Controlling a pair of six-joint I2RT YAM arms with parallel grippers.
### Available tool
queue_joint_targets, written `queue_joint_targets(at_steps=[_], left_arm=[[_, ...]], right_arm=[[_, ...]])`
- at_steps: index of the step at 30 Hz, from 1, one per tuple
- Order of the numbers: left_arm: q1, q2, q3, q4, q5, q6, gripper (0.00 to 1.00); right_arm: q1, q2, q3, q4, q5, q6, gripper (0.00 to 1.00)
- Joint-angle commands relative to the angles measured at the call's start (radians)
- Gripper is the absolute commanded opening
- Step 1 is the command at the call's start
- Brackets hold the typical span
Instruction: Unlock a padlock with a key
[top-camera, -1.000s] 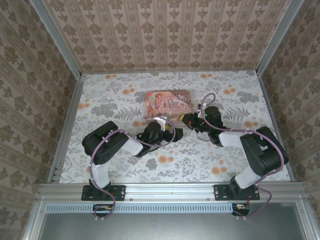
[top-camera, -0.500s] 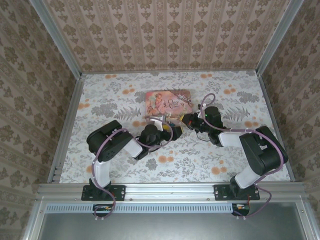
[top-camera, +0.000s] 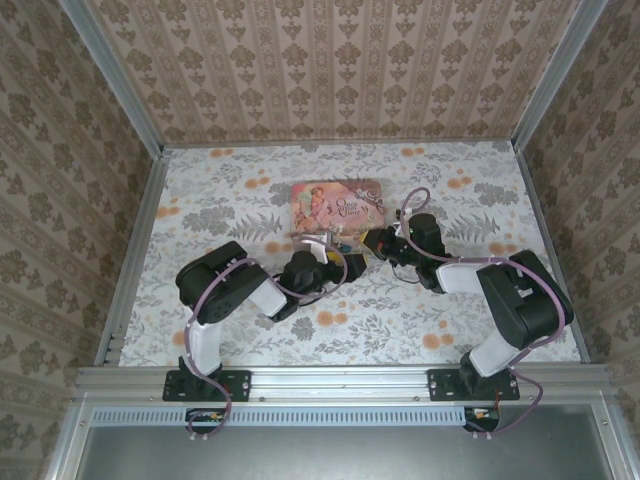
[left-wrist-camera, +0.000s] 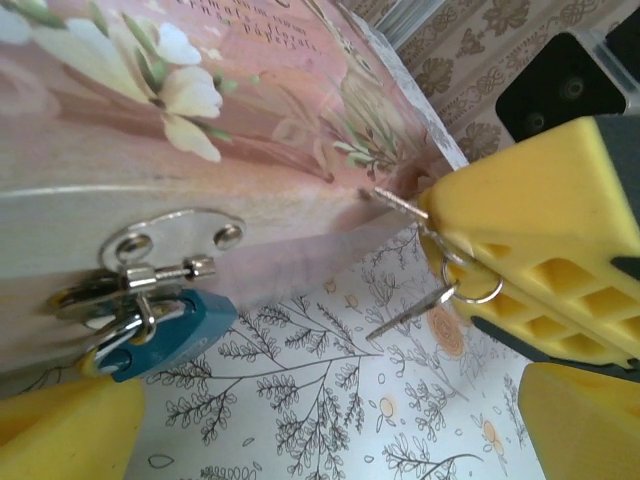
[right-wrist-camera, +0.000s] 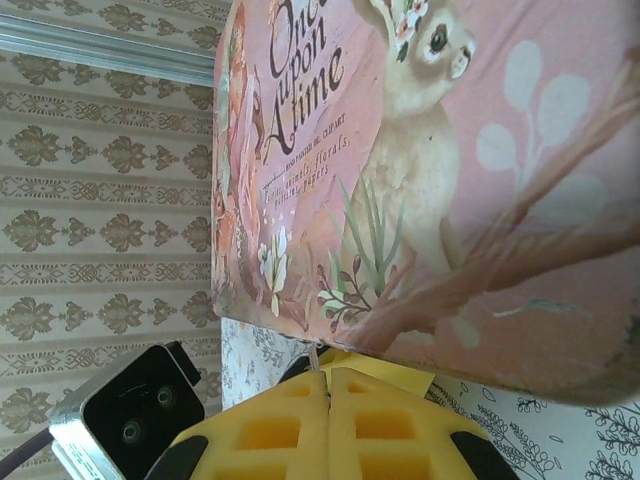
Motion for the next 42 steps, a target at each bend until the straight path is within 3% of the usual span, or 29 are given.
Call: queue_joint_targets(at_steps=[1, 10, 16, 32, 42], left_arm=[[0.007, 0.039, 0.016, 0.037, -0.036, -0.027, 0.98], [0.033, 0.080, 0.028, 0.048, -0.036, -0.044, 0.98], [0.000, -0.003, 0.023, 0.049, 0.017, -0.011, 0.97], [0.019, 0.066, 0.025, 0.063, -0.047, -0.051, 0.97], [0.007, 0.029, 0.055, 0.066, 0.037, -0.031, 0.96]], right_arm=[[-0.004, 0.017, -0.006, 0.040, -0.008, 0.014, 0.00], [-0.003, 0.029, -0.011, 0.056, -0.009, 0.020, 0.00], [-0.004, 0.034, -0.007, 0.058, -0.010, 0.021, 0.00], [-0.005, 0.047, -0.016, 0.075, -0.009, 0.028, 0.00], [-0.005, 0.069, -0.016, 0.095, -0.012, 0.032, 0.00]])
